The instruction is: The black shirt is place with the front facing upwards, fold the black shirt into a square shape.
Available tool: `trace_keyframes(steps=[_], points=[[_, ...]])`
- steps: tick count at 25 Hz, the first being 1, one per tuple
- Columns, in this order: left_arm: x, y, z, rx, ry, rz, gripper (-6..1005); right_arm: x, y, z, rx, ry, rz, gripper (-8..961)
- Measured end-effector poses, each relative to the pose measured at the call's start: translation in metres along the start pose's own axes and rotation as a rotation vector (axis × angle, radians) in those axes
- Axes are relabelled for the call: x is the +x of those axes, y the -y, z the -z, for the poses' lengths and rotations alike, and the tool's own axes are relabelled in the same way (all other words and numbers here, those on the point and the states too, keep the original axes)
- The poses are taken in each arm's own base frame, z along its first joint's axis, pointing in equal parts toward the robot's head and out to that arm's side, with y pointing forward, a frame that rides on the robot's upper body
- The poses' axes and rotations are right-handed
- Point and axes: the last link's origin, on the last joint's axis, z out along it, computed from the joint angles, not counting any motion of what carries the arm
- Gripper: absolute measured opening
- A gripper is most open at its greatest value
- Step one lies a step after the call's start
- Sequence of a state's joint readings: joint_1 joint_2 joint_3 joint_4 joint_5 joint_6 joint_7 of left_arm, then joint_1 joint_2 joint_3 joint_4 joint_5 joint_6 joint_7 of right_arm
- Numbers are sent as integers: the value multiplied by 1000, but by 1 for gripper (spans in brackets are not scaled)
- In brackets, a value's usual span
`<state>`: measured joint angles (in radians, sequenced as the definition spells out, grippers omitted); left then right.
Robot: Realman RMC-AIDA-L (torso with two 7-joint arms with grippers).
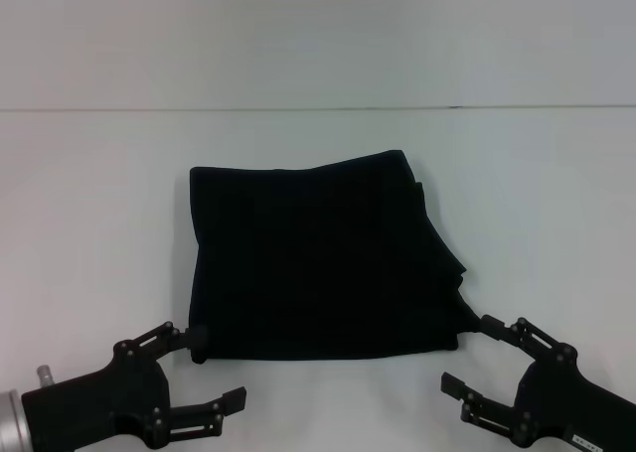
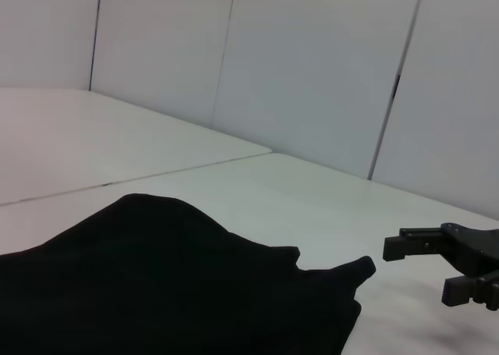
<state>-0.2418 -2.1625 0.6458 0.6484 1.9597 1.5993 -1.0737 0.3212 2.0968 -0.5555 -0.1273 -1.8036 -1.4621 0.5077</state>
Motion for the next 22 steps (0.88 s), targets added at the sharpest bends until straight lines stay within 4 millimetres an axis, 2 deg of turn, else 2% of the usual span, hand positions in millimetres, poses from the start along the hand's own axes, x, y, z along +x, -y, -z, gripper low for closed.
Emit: trace_keyframes(steps=[22], points=[[0, 4, 4, 31, -11, 6, 962, -2, 4, 0, 26, 15, -4, 897]])
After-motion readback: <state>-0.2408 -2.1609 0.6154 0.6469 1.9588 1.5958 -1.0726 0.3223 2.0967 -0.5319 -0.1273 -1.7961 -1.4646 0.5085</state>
